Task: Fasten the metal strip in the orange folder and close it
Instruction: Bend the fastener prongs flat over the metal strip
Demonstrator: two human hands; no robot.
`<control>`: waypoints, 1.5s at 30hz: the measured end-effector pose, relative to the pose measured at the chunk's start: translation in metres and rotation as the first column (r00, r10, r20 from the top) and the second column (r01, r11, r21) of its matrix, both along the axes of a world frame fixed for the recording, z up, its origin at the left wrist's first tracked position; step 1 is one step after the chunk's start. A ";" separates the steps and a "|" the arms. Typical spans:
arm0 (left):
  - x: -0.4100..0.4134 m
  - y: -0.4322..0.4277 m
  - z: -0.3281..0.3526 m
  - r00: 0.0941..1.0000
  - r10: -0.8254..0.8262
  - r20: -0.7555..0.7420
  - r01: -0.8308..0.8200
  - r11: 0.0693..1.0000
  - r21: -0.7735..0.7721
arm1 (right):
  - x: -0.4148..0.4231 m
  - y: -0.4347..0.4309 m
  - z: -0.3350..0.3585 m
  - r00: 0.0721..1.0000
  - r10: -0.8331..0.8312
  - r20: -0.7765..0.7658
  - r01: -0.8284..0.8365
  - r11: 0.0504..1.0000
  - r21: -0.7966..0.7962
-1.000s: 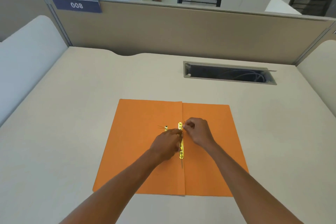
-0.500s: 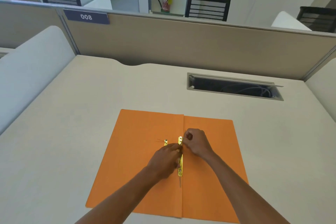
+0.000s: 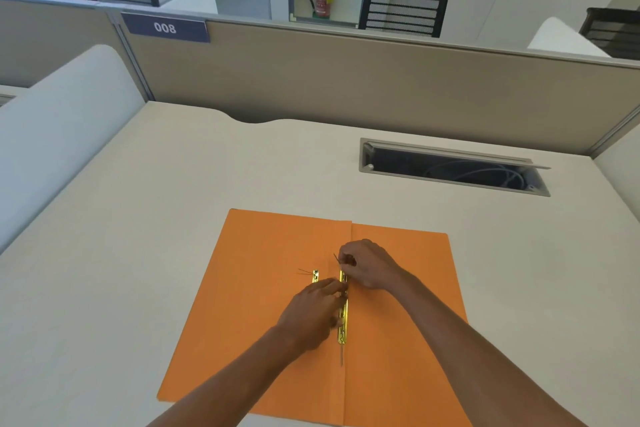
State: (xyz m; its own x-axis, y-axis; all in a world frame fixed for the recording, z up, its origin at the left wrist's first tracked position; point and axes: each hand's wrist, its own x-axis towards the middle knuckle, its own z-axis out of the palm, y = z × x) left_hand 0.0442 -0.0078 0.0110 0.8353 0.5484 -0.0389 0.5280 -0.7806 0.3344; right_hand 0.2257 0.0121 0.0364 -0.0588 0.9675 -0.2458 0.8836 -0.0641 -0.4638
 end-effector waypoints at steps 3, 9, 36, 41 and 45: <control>0.000 0.000 0.000 1.000 0.007 -0.004 -0.007 1.000 -0.021 | 0.000 0.010 0.007 0.999 -0.035 -0.017 0.034 0.997 -0.063; -0.002 -0.001 -0.001 0.999 0.043 0.028 -0.042 0.997 -0.060 | -0.003 0.023 0.016 0.998 -0.059 0.014 0.060 0.989 -0.132; -0.006 0.001 -0.006 0.996 0.077 0.040 -0.071 0.989 -0.128 | 0.004 -0.031 0.002 0.862 -0.483 -0.156 0.498 0.865 0.071; -0.006 0.001 -0.006 0.992 0.110 0.066 -0.097 0.979 -0.181 | 0.020 -0.108 -0.022 0.886 -0.463 0.021 0.441 0.855 0.273; -0.005 0.000 -0.004 0.988 0.135 0.072 -0.117 0.970 -0.215 | 0.016 -0.128 -0.038 0.941 -0.318 0.120 0.291 0.936 0.199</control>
State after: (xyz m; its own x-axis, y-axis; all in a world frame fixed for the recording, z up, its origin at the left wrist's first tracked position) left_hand 0.0390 -0.0077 0.0073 0.7653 0.6365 -0.0956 0.5799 -0.6174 0.5315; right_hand 0.2420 -0.1162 -0.0018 0.2691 0.9616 -0.0539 0.8937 -0.2702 -0.3582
